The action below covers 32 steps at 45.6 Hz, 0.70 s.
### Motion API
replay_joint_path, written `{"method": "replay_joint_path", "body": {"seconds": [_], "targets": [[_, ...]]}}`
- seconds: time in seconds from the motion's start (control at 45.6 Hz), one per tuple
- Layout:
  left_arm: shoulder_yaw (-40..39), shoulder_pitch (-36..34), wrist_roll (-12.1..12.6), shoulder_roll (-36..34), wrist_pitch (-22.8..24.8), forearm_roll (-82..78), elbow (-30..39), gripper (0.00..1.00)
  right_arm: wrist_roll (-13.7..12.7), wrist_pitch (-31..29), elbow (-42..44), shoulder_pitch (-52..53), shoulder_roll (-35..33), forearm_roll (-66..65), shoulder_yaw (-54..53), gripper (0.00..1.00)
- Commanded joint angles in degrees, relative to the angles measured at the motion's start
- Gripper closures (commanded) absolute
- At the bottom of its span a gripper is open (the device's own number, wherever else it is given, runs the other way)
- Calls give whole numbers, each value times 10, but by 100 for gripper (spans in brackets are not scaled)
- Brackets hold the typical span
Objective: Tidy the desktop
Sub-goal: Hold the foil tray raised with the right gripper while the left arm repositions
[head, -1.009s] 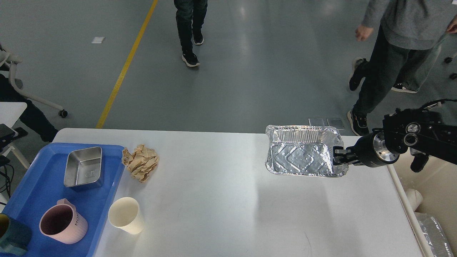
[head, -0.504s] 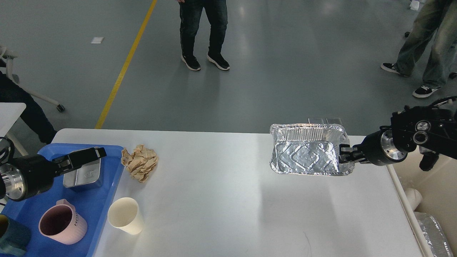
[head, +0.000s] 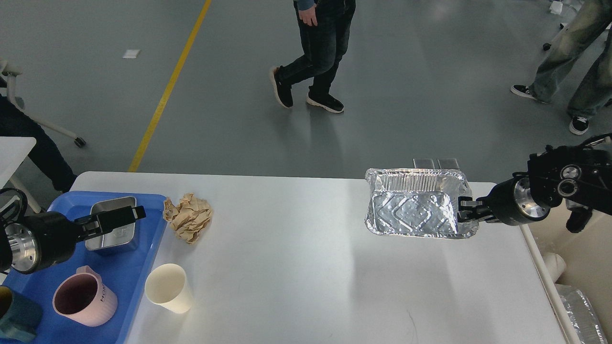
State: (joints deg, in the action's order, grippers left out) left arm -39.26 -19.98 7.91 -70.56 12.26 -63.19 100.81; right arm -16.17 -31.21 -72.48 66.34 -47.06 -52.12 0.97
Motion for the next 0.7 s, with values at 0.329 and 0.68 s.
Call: {"method": "replay_joint_path", "body": {"seconds": [0.329, 0.68], "targets": [[25, 0, -2, -26, 3, 0, -1, 3, 0, 1, 0, -2, 0, 0, -3, 100], [25, 2, -5, -22, 18, 3, -4, 3, 0, 1, 1, -2, 1, 0, -4, 100]]}}
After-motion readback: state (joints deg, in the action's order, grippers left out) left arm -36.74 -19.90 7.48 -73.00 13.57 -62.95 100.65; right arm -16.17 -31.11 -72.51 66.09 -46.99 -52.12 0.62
